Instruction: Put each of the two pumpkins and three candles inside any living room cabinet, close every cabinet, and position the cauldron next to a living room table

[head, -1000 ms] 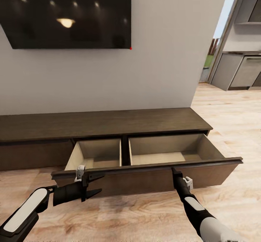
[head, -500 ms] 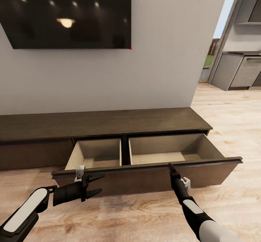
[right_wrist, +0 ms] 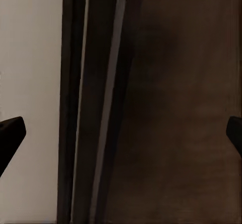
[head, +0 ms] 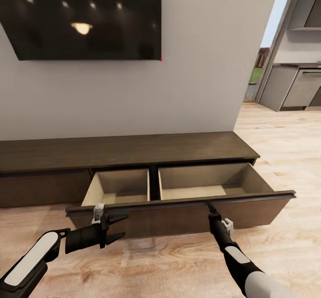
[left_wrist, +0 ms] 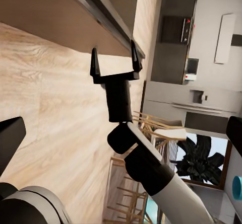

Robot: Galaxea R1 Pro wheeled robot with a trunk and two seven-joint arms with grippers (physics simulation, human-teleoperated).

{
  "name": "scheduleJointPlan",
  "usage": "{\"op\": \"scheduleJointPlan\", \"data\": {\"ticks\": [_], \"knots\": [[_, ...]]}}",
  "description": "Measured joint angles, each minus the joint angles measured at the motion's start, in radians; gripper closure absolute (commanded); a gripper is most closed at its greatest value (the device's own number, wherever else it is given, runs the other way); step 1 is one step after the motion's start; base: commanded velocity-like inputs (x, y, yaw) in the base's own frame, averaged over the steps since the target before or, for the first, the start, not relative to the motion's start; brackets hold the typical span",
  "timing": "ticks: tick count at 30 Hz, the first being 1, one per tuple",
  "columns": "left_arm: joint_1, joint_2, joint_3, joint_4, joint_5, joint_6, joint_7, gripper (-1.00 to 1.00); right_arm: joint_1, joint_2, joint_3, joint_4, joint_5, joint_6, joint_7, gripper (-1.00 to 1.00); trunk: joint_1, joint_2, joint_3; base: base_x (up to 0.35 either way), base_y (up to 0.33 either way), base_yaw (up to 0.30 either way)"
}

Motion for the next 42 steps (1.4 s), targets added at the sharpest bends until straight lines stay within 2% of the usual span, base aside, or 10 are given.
{"op": "scheduleJointPlan", "data": {"ticks": [11, 16, 18, 22, 27, 30, 33, 36, 37, 42], "knots": [[0.000, 0.000, 0.001, -0.005, 0.005, 0.000, 0.000, -1.00, 0.002, -0.001, 0.026, -0.007, 0.008, 0.305, 0.015, -1.00, 0.000, 0.000, 0.000, -0.010, 0.000, 0.000], [0.000, 0.001, 0.004, -0.004, 0.002, 0.000, 0.004, -1.00, 0.012, -0.003, 0.116, -0.005, 0.016, 0.475, 0.019, -1.00, -0.002, 0.001, 0.011, 0.000, 0.000, 0.000], [0.000, 0.001, 0.000, -0.005, 0.001, 0.000, 0.008, -1.00, 0.019, -0.017, 0.159, 0.002, 0.018, 0.520, 0.018, -1.00, -0.003, 0.001, 0.019, 0.000, 0.000, 0.000], [0.000, 0.004, -0.005, 0.004, -0.008, 0.000, 0.014, -1.00, 0.044, -0.053, 0.278, 0.009, 0.081, 0.549, 0.019, -1.00, -0.004, 0.002, 0.035, 0.000, 0.000, 0.000], [0.000, 0.005, -0.013, 0.028, -0.108, 0.000, 0.045, -1.00, 0.089, -0.069, 0.334, 0.013, 0.163, 0.542, 0.021, -1.00, -0.007, 0.003, 0.054, 0.000, 0.000, 0.000], [0.000, 0.001, -0.016, 0.053, -0.156, -0.001, 0.052, -1.00, 0.108, -0.073, 0.340, 0.021, 0.192, 0.541, 0.021, -1.00, -0.008, 0.004, 0.066, 0.000, 0.000, 0.000], [0.000, -0.006, -0.031, 0.116, -0.239, -0.004, 0.055, -1.00, 0.116, -0.079, 0.339, 0.080, 0.272, 0.536, 0.025, -1.00, -0.009, 0.005, 0.077, 0.000, 0.000, 0.000], [0.000, -0.010, -0.039, 0.141, -0.293, -0.005, 0.057, -1.00, 0.117, -0.079, 0.340, 0.100, 0.306, 0.531, 0.025, -1.00, -0.020, 0.025, 0.087, 0.000, 0.000, 0.000], [0.000, -0.011, -0.043, 0.154, -0.324, -0.006, 0.057, -1.00, 0.118, -0.078, 0.341, 0.106, 0.339, 0.519, 0.023, -1.00, -0.024, 0.032, 0.090, 0.000, 0.000, 0.000], [0.000, -0.012, -0.055, 0.179, -0.363, -0.007, 0.056, -1.00, 0.118, -0.078, 0.340, 0.111, 0.421, 0.495, 0.021, -1.00, -0.043, 0.067, 0.106, 0.000, 0.000, 0.000]]}}
